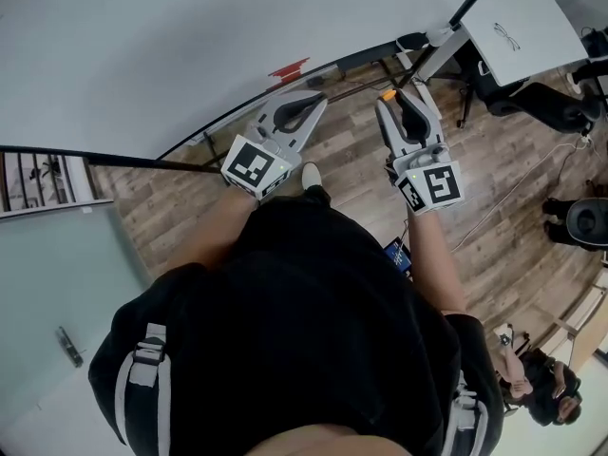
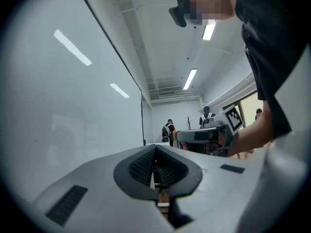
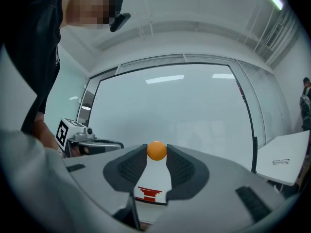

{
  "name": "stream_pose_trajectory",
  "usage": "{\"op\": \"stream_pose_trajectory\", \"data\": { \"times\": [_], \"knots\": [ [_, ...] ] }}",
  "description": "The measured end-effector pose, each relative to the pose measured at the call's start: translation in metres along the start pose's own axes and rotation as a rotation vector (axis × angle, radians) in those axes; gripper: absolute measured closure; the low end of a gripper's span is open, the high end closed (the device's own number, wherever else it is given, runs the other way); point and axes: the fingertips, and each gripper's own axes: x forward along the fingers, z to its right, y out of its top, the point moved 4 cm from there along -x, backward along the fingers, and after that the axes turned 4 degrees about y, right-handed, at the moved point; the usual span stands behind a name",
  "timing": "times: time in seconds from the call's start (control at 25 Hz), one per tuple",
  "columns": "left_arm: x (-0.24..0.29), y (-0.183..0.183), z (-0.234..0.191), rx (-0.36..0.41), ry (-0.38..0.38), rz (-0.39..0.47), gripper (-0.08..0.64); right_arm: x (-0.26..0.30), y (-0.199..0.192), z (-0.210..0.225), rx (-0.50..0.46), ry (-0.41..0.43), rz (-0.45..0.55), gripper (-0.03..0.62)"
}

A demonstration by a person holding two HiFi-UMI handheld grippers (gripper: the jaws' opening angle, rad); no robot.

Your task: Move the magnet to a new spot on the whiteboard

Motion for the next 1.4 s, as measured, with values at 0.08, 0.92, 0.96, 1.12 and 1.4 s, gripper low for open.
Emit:
{"op": "stream_pose_trajectory", "data": {
  "times": [0.08, 0.92, 0.96, 1.12, 1.4],
  "knots": [
    [0.014, -0.007, -0.013, -0.016, -0.01, 0.0, 0.555, 0.013, -0.004, 0.014, -0.002, -0.01, -0.011, 0.472],
    [0.121, -0.078, -0.102, -0.071, -0.089, -0.001, 0.555, 0.115, -0.08, 0.113, -0.018, -0.113, -0.161, 0.472],
    [0.125, -0.079, -0.103, -0.079, -0.078, 0.005, 0.555, 0.116, -0.083, 0.117, -0.018, -0.112, -0.166, 0.472],
    [0.139, -0.092, -0.111, -0.082, -0.032, -0.013, 0.555, 0.126, -0.098, 0.136, -0.013, -0.097, -0.189, 0.472],
    [0.161, -0.097, -0.112, -0.084, 0.085, -0.033, 0.555, 0.14, -0.133, 0.168, 0.04, -0.024, -0.243, 0.471]
  ]
}}
